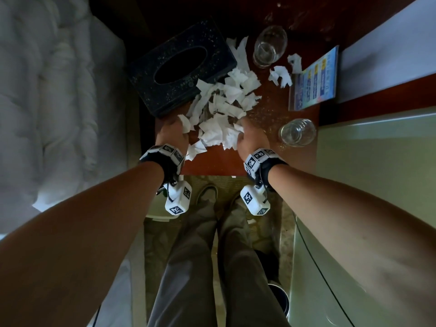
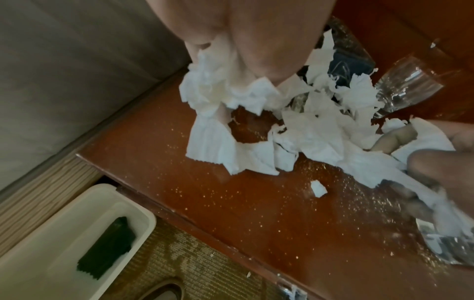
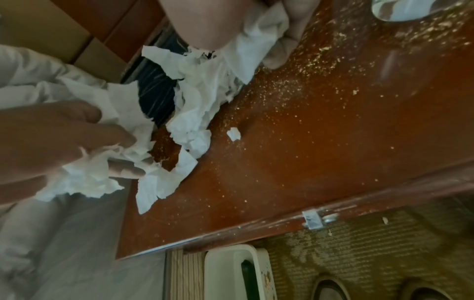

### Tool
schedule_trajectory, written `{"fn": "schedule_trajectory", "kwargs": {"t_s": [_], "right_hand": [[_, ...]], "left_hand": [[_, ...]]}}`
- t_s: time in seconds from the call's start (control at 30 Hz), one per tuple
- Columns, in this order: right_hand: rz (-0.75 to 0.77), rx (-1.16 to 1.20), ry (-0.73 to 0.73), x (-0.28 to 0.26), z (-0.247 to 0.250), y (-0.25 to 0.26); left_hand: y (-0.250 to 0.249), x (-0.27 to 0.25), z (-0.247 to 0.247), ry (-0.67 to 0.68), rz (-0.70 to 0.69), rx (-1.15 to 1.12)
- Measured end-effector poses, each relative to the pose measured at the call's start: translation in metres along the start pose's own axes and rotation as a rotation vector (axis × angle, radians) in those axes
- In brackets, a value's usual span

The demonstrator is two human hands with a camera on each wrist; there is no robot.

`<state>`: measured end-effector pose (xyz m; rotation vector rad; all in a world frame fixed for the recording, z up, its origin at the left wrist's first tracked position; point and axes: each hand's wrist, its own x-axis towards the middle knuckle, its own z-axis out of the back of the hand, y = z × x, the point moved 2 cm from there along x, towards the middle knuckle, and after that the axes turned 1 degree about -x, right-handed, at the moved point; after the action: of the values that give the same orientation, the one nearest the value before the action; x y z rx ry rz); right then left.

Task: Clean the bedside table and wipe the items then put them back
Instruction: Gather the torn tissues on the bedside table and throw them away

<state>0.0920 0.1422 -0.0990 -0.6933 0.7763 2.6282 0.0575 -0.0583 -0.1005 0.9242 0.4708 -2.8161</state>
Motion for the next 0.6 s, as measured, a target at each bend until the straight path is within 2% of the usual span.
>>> {"fn": "schedule_trajectory", "kwargs": {"t_s": [0.1,0.23,0.37,0.47,0.6], "right_hand": [[0.039,-0.043,0.016,0.005,-0.001,0.005],[0.206,-0.271,0.019,0.004,-0.005,0.015],[0.315,-0.503,0.066,0.008,-0.015,0.027],[0.324,-0.587,0.079,0.014,-0.024,0.03],[0.305,-0.561,0.056,0.02,-0.031,0.032]], "left_hand": [[0.004,0.001,0.009,-0.021,0.003,-0.026],[0.007,0.003,0.009,0.011,0.01,-0.049],[0.017,0.004,-0.008,0.149,-0.09,0.042],[0.023,0.004,-0.022,0.19,-0.154,0.179],[0.026,0.007,-0.035,0.181,-0.159,0.242]]}}
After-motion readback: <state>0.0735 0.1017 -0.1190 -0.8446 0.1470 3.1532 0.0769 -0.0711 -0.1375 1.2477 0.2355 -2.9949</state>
